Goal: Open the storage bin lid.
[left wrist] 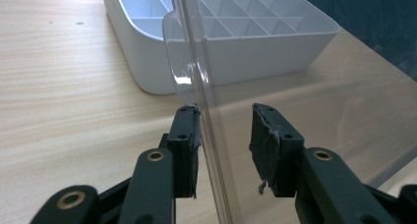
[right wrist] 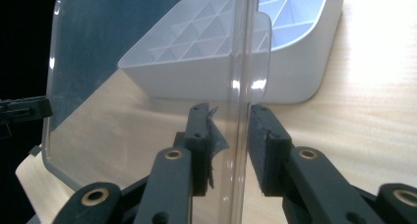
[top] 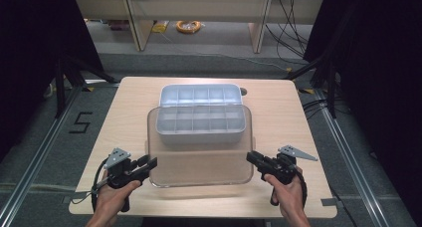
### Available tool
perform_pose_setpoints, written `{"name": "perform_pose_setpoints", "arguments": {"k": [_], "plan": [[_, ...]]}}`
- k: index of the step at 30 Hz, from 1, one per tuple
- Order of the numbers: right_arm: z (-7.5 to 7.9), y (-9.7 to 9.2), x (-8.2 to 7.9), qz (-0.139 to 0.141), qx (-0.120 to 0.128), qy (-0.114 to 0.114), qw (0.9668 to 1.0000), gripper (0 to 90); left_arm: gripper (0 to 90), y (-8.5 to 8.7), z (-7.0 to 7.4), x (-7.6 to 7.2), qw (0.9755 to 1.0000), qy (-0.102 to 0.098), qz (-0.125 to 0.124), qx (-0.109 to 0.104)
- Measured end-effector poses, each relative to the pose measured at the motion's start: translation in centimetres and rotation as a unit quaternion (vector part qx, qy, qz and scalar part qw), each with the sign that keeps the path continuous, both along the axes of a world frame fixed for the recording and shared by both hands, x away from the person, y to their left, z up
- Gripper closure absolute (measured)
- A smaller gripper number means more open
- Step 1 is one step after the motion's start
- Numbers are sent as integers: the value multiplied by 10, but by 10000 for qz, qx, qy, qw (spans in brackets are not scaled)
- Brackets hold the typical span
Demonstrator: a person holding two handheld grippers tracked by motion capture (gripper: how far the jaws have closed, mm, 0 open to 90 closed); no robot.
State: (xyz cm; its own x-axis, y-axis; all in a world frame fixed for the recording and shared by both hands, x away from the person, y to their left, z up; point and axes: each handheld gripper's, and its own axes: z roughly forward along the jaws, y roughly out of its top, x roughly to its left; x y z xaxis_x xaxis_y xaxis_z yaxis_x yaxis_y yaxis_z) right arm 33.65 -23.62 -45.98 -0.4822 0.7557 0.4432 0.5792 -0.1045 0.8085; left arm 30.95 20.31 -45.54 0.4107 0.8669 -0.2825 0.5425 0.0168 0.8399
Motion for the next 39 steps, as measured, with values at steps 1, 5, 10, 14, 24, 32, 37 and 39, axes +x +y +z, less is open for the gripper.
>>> {"name": "perform_pose_setpoints", "arguments": {"k": [1,5,10,14,24,32,37,39], "plan": [[-1,-1,-1,44,-6,-16,10000,724,625,0,-1,-1,10000,33,-6,3],[-8,-1,-7,49,-56,-4,10000,722,624,1,-6,-5,9999,78,-85,-19],[-11,-1,-16,97,14,136,9999,722,623,1,-10,-10,9998,155,-104,36],[-18,-3,-20,100,-187,94,9997,720,624,1,-15,-14,9996,244,-127,38],[-26,0,-33,132,-179,476,9986,720,620,0,-31,-23,9987,407,-249,175],[-37,-2,-37,194,-316,661,9971,717,619,-1,-40,-24,9974,568,-378,246],[-39,-1,-39,238,-422,787,9957,707,603,0,-42,-26,9970,600,-388,293],[-40,-1,-39,232,-351,781,9961,705,600,0,-42,-25,9966,624,-432,314]]}}
